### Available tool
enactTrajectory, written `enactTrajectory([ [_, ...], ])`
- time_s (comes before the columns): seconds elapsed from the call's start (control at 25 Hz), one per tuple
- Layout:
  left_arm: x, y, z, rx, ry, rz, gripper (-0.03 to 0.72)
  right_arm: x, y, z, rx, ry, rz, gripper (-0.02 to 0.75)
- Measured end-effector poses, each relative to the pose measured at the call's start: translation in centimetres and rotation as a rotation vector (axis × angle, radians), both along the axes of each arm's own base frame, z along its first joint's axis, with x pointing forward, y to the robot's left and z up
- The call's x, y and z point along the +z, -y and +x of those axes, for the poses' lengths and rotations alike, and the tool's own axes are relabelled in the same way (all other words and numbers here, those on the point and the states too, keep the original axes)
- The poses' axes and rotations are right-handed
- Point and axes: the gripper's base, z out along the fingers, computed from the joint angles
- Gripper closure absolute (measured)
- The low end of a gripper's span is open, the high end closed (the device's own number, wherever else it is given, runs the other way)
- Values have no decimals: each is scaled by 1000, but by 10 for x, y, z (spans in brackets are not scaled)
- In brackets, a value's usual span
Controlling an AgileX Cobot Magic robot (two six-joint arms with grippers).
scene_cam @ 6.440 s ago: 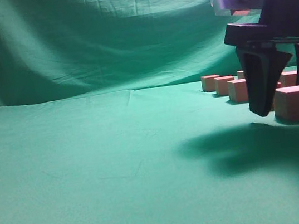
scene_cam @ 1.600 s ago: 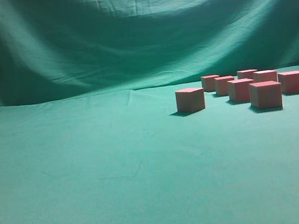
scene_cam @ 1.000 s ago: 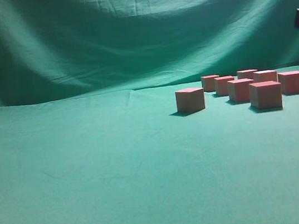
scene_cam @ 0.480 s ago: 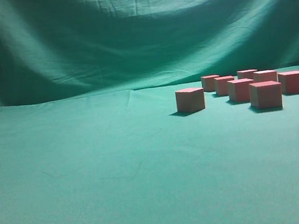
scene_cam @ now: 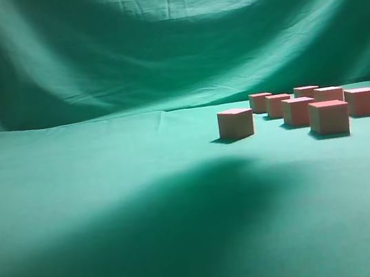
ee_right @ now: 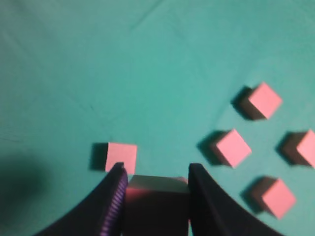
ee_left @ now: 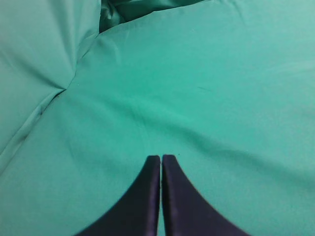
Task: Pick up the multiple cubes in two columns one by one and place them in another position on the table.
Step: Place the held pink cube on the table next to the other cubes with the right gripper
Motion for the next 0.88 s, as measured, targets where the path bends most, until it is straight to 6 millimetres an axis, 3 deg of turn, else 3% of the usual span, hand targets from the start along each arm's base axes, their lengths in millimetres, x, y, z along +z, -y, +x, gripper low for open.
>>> enactTrajectory([
  [0.16,0,0,0,0,0,0,688,-16,-47,21,226,11,-74,437],
  [0.32,0,0,0,0,0,0,688,-50,-80,35,393,-6,-145,437],
  [0.6,0,0,0,0,0,0,688,-105,-92,47,610,-45,-241,437],
  [0.88,0,0,0,0,0,0,688,-122,-101,53,657,-15,-187,437],
])
